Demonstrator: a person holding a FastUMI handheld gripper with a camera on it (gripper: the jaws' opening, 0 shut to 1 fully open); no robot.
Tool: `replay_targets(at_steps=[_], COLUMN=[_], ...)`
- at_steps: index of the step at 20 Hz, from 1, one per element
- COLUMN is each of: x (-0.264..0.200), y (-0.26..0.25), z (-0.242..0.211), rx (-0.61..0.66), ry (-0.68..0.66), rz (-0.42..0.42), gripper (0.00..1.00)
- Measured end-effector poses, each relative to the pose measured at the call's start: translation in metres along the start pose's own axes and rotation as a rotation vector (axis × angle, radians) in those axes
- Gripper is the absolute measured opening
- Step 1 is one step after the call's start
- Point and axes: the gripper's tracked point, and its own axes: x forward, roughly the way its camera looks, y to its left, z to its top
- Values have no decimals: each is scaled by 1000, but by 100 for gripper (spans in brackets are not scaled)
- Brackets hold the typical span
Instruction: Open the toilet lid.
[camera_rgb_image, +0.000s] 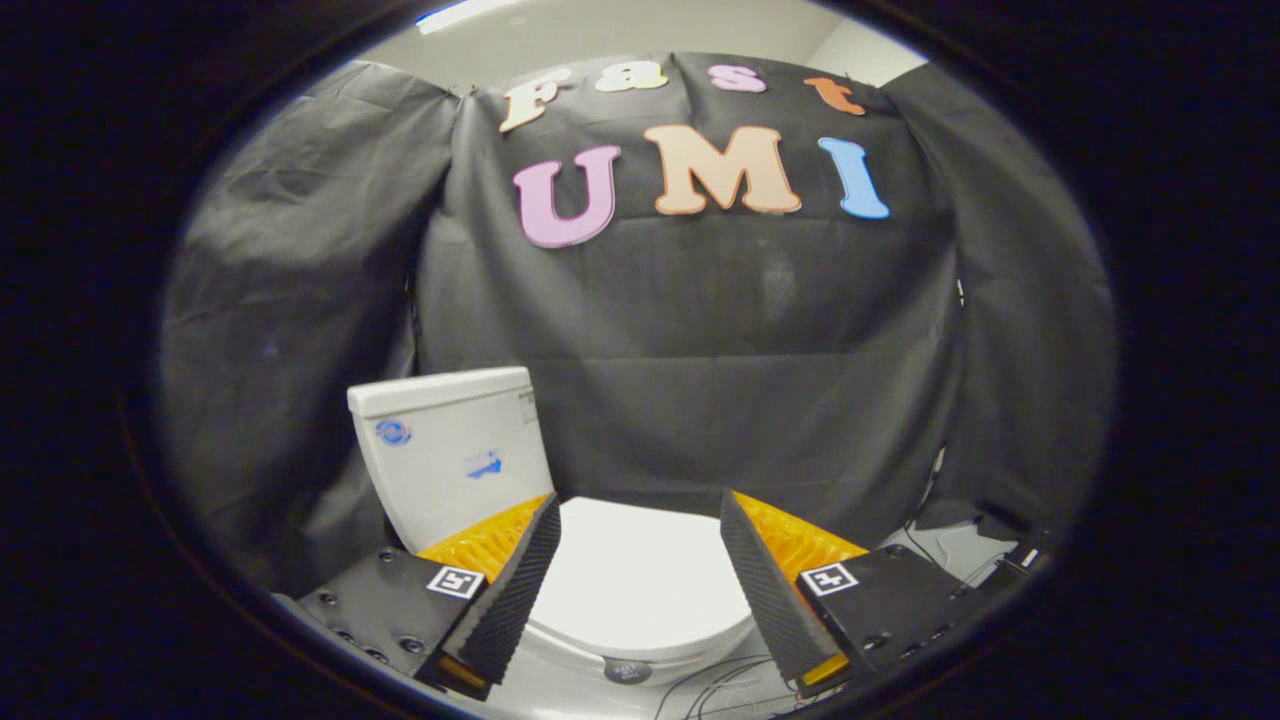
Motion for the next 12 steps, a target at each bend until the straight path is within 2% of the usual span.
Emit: replay_targets(at_steps=[3,8,12], x=[1,-9,-18], y=[3,-4,-10], z=[-31,-105,-142], rx=[18,127,229], ry=[15,126,182], rz=[-31,-84,-97], gripper=[99,99,98])
